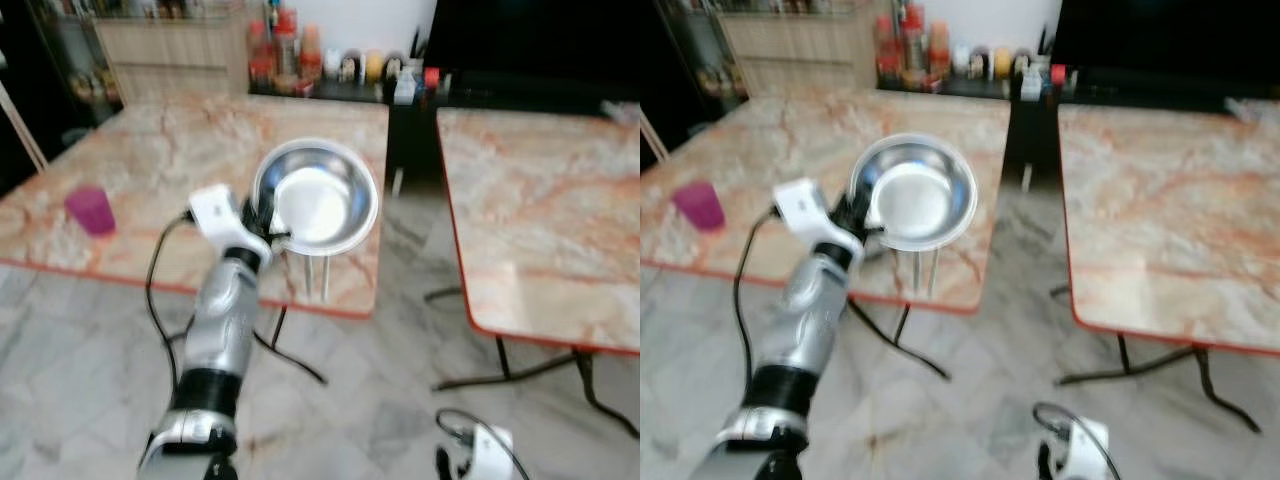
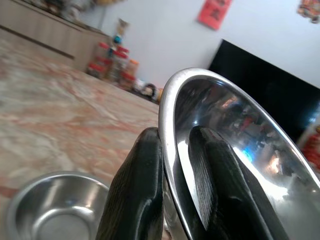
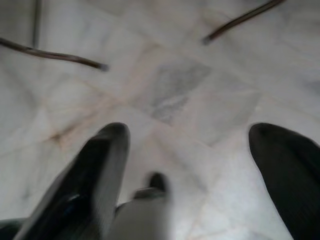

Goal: Setting the table

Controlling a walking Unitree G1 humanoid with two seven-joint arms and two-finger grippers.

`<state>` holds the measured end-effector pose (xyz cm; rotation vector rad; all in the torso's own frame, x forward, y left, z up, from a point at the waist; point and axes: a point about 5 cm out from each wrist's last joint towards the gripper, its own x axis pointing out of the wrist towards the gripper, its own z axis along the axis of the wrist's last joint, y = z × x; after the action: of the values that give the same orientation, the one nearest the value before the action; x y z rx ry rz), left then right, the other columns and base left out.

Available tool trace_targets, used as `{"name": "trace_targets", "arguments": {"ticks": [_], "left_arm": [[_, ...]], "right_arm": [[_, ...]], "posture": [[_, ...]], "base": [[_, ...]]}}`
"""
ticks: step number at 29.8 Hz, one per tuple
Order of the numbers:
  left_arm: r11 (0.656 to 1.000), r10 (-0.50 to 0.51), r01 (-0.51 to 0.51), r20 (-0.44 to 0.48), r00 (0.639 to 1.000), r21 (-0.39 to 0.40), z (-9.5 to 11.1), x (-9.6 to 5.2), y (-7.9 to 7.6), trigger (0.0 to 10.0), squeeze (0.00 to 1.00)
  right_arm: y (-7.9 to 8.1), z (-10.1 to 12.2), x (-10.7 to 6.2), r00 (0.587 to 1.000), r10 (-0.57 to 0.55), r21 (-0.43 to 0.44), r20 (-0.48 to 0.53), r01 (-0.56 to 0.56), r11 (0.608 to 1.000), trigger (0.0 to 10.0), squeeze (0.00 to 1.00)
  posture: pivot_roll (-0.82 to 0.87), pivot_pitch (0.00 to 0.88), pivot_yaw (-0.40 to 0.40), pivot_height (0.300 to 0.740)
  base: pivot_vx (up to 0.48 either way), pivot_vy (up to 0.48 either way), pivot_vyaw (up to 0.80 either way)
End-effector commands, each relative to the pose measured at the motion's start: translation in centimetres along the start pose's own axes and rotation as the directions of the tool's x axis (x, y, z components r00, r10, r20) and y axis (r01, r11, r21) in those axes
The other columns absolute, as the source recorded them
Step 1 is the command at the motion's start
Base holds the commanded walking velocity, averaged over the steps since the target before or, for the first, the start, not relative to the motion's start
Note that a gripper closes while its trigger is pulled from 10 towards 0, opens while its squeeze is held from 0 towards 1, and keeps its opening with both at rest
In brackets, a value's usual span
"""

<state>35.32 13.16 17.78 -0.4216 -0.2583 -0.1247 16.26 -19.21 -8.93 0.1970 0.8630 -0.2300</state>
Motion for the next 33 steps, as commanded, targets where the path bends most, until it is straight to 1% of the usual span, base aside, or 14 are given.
{"name": "trace_targets", "arguments": {"ticks": [1, 7, 10, 14, 16, 18, 21, 22, 24, 28, 29, 31, 32, 33], "left_arm": [[0.999, -0.029, 0.03, 0.012, 0.999, -0.021, 0.1, 0.1, -1.1, 10.0, 0.0], [0.999, -0.034, 0.034, -0.007, 0.999, -0.011, -0.2, -0.1, -1.0, 10.0, 0.0], [1.0, -0.025, 0.026, -0.029, 0.999, 0.014, -0.7, -0.6, -0.6, 10.0, 0.0], [0.999, 0.022, -0.018, -0.085, 0.996, 0.041, -2.0, -2.2, 1.0, 10.0, 0.0], [0.999, 0.029, -0.025, -0.094, 0.995, 0.042, -2.2, -2.5, 1.3, 10.0, 0.0], [0.996, 0.042, -0.032, -0.116, 0.992, 0.081, -2.6, -3.4, 2.0, 10.0, 0.0], [0.993, 0.052, -0.037, -0.133, 0.99, 0.113, -2.7, -4.5, 2.8, 10.0, 0.0], [0.993, 0.052, -0.037, -0.133, 0.99, 0.113, -2.7, -4.5, 2.8, 10.0, 0.0], [0.988, 0.056, -0.033, -0.152, 0.987, 0.149, -2.8, -5.4, 3.3, 10.0, 0.0], [0.978, 0.073, -0.029, -0.213, 0.974, 0.205, -3.9, -6.8, 4.5, 10.0, 0.0], [0.976, 0.1, -0.045, -0.254, 0.962, 0.214, -4.7, -7.6, 5.4, 10.0, 0.0], [0.972, 0.122, -0.055, -0.289, 0.95, 0.228, -5.4, -8.3, 6.1, 10.0, 0.0], [0.963, 0.152, -0.056, -0.36, 0.92, 0.262, -6.8, -9.7, 7.4, 10.0, 0.0], [0.96, 0.165, -0.057, -0.39, 0.906, 0.274, -7.4, -10.3, 7.9, 10.0, 0.0]], "right_arm": [[-0.8, 0.5, 0.0, 1.0, -0.022, -0.005, 0.016, 0.022, 1.0, 10.0, 0.0], [-0.8, 0.4, 0.0, 1.0, -0.025, 0.002, 0.015, 0.025, 1.0, 10.0, 0.0], [-0.8, 0.3, 0.0, 1.0, -0.026, 0.002, 0.011, 0.026, 1.0, 10.0, 0.0], [-1.0, 0.2, -0.1, 0.999, -0.032, 0.005, 0.012, 0.032, 0.999, 10.0, 0.0], [-1.0, 0.2, -0.1, 0.999, -0.033, 0.006, 0.012, 0.033, 0.999, 10.0, 0.0], [-1.0, 0.1, -0.1, 0.999, -0.034, 0.006, 0.011, 0.034, 0.999, 10.0, 0.0], [-1.0, 0.0, -0.1, 0.999, -0.034, 0.005, 0.009, 0.034, 0.999, 10.0, 0.0], [-1.0, 0.0, -0.1, 0.999, -0.034, 0.005, 0.009, 0.034, 0.999, 10.0, 0.0], [-1.0, -0.2, -0.2, 0.999, -0.032, 0.002, 0.006, 0.032, 0.999, 10.0, 0.0], [-0.9, -0.2, -0.2, 1.0, -0.029, -0.001, 0.004, 0.029, 1.0, 10.0, 0.0], [-0.9, -0.1, -0.1, 1.0, -0.027, -0.004, 0.005, 0.027, 1.0, 10.0, 0.0], [-0.8, -0.1, -0.1, 1.0, -0.025, -0.006, 0.005, 0.025, 1.0, 10.0, 0.0], [-0.7, 0.0, -0.1, 1.0, -0.024, -0.006, 0.007, 0.024, 1.0, 10.0, 0.0], [-0.7, 0.0, -0.1, 1.0, -0.023, -0.006, 0.007, 0.023, 1.0, 10.0, 0.0]], "posture": [[0.02, 0.0, -0.019, 0.74], [0.02, 0.0, -0.015, 0.74], [0.02, 0.0, -0.016, 0.74], [0.01, 0.0, -0.01, 0.74], [0.01, 0.0, -0.01, 0.74], [0.01, 0.0, -0.009, 0.74], [0.01, 0.0, -0.004, 0.74], [0.01, 0.0, -0.004, 0.74], [0.02, 0.0, -0.001, 0.74], [0.02, 0.0, 0.0, 0.74], [0.02, 0.0, 0.0, 0.74], [0.02, 0.0, 0.005, 0.74], [0.02, 0.0, 0.005, 0.74], [0.02, 0.0, 0.006, 0.74]], "base": [[0.0, -0.289, 0.0], [0.0, -0.286, 0.0], [0.0, -0.285, 0.0], [0.0, -0.285, 0.0], [0.0, -0.285, 0.0], [0.0, -0.285, 0.0], [0.0, -0.282, 0.0], [0.0, -0.281, 0.0], [0.0, -0.277, 0.0], [0.0, -0.131, 0.0], [0.0, 0.0, 0.0], [0.0, 0.0, 0.0], [0.0, 0.0, 0.0], [0.0, 0.0, 0.0]]}}
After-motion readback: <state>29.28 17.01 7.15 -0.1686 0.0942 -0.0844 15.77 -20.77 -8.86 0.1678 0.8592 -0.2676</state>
